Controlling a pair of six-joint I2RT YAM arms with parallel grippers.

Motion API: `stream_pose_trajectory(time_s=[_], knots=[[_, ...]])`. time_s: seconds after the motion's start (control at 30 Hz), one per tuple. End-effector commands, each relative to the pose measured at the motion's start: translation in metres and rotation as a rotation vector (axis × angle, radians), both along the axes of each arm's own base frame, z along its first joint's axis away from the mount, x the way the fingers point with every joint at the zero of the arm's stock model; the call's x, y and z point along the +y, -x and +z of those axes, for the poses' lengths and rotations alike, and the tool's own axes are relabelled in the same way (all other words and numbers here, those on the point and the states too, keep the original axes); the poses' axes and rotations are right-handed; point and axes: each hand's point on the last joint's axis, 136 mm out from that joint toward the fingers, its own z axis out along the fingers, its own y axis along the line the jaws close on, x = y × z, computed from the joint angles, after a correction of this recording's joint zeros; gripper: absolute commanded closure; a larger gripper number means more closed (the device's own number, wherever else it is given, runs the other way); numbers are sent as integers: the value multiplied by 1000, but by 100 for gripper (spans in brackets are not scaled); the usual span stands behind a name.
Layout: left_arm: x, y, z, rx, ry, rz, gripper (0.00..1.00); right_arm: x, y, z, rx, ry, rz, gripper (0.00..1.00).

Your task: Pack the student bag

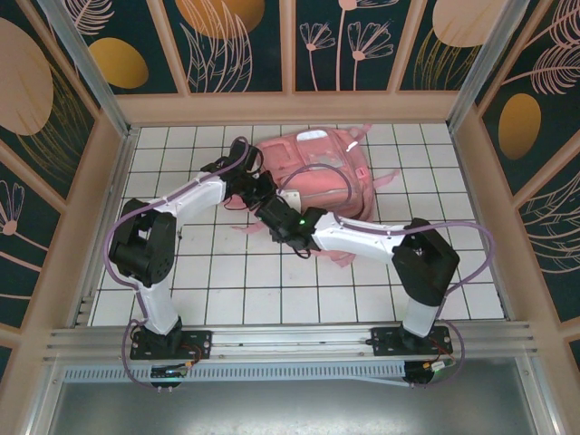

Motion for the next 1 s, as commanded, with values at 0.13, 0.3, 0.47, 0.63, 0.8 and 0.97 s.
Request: stream_pose_trajectory(time_s=[0.13,0.3,0.47,0.63,0.8,0.97], knots=[[-8,5,19,-10,52,-13,100,-38,0,7,-25,116,-119,59],[-8,3,18,-10,52,-7,100,-35,7,22,-11,62,-68,58],[-10,3,20,-8,60,-7,100,-32,13,26,8,50,-29,59],[-10,4,20,-10,64,-2,100,-40,13,17,22,52,-47,59],[-12,6,21,-15,68,-11,100,-53,4,3,17,99,-96,61],[-12,6,23,-21,62,-13,100,-53,-9,-2,-10,129,-100,69]])
